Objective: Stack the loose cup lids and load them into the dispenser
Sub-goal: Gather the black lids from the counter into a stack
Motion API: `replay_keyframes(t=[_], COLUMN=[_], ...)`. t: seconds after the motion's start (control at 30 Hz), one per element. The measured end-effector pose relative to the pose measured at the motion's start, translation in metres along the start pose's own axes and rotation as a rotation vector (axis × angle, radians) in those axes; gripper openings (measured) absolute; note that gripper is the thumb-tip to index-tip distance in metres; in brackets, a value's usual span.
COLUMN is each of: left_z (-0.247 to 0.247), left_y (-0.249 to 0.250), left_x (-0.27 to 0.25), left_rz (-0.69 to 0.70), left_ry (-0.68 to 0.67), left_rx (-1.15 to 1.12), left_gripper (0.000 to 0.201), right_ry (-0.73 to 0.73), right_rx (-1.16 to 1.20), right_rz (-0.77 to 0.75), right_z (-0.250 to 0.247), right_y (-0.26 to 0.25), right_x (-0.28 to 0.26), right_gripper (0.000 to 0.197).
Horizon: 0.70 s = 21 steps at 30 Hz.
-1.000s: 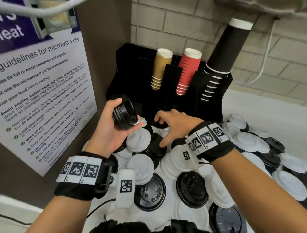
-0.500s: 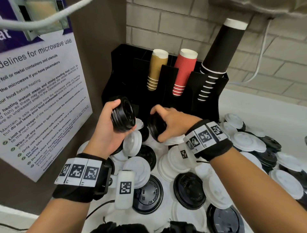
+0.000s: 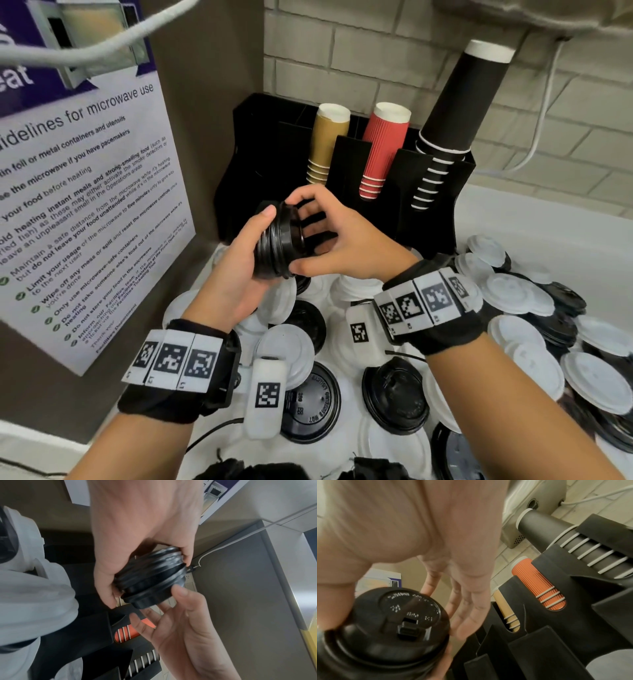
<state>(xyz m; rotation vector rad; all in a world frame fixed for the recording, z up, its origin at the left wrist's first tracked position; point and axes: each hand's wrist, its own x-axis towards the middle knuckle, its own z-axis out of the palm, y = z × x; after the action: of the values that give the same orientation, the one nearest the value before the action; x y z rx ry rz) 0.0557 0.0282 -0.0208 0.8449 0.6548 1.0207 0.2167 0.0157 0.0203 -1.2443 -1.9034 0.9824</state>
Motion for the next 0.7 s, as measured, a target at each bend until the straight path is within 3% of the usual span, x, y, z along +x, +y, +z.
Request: replay_keyframes(t=[0.23,0.33,0.4,0.47,0.53,0.6,0.7], left_z=[-0.004,-0.011,-0.019,-0.027,-0.032,-0.032,-0.028], left_y=[-0.001,0.006,0.017,0.028,0.036,0.041,0.043], left_x=[-0.001,0.001,0.003,0.004,0.004,0.003,0.001], left_rz=[0.033,0.085,0.147,0.208,0.251,0.277,0.287], left_ry=[-0.005,0.021,0.075,0.119,0.138,0.138,0.13], left_rx=[-0.018,0.005,-0.011,-0.007,-0.014,-0.033,-0.012], left_gripper=[0.069,0.057,0.047,0.034,0.02,0.019,0.02], right_ry=[0.007,-0.011,-0.003,-0.059,-0.243,-0.432,-0.515], right_rx=[0.007,-0.004,-0.054,-0.229,-0.487,-0.699,-0.969], right_rz=[-0.039,0.021,0.065,0.033,-0.025,-0.055,-0.044], right_z=[0.006,0.005,0.006,0.015,0.032,0.052,0.083], right_y=[-0.003,-0.005,-0.003,-0.002,-0.002,0.0,0.013], right_x=[0.004,0.008,0.013,0.021,0.031,0.044,0.068], right_gripper=[0.069,0.074,0.064,0.043,0.034,0.034,0.044])
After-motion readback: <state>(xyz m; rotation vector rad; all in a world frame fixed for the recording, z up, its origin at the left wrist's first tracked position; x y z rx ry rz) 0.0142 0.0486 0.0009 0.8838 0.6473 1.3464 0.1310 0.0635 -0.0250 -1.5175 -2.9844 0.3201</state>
